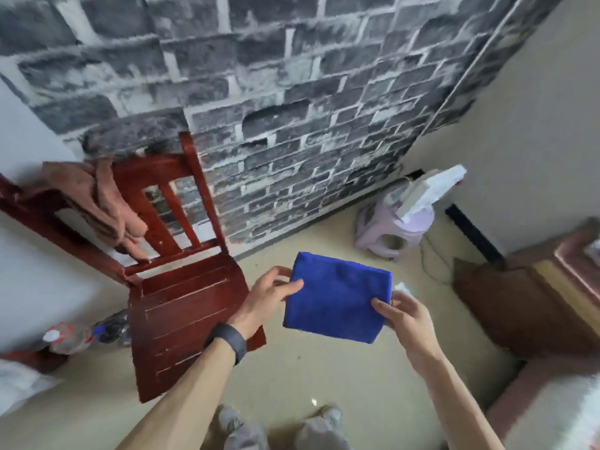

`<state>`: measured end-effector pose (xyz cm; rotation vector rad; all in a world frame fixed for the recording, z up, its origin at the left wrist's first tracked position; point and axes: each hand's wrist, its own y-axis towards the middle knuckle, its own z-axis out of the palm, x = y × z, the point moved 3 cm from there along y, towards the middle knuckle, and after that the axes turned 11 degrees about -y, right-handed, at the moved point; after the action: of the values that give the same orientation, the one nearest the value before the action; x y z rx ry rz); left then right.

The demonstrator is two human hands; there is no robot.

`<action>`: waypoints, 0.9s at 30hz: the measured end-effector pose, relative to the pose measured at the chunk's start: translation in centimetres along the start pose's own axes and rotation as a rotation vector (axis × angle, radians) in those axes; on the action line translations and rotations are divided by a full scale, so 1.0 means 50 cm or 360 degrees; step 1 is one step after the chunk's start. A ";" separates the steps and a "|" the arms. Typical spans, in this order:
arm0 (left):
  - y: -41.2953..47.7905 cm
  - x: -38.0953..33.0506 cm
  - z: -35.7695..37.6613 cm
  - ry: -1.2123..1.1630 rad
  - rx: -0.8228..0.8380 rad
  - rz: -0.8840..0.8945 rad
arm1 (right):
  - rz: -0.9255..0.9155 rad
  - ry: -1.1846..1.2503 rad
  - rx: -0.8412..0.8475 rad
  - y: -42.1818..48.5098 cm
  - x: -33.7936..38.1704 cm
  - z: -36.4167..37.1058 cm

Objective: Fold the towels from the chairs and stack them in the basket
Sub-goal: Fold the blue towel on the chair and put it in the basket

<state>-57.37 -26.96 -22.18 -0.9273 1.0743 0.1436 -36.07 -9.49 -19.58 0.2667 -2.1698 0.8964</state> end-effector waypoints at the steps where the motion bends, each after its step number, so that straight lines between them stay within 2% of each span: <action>1: -0.005 -0.031 0.059 0.0014 0.0064 0.0016 | 0.0002 0.0069 -0.0074 -0.015 -0.003 -0.058; 6: -0.016 -0.134 0.388 0.0116 0.0349 0.0080 | -0.0078 0.0403 -0.0388 -0.069 -0.050 -0.345; 10: -0.017 -0.160 0.650 0.0241 0.0529 0.0137 | -0.0189 0.0626 -0.0592 -0.097 -0.123 -0.560; 14: -0.015 -0.168 0.885 0.0372 0.0648 0.0199 | -0.0162 0.0843 -0.0693 -0.113 -0.214 -0.738; 18: -0.017 -0.171 1.086 0.0508 0.0769 0.0220 | -0.0077 0.1016 -0.0742 -0.109 -0.304 -0.875; 23: 0.017 -0.128 1.293 0.0630 0.0942 0.0057 | 0.0072 0.1233 -0.0879 -0.076 -0.417 -1.003; 27: 0.083 -0.102 1.442 0.0758 0.0985 0.0008 | 0.0143 0.1360 -0.0860 -0.013 -0.484 -1.106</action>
<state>-12.42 28.34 -9.53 -0.3976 1.4454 -0.4094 12.53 25.23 -10.89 -0.4182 -1.5255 0.3261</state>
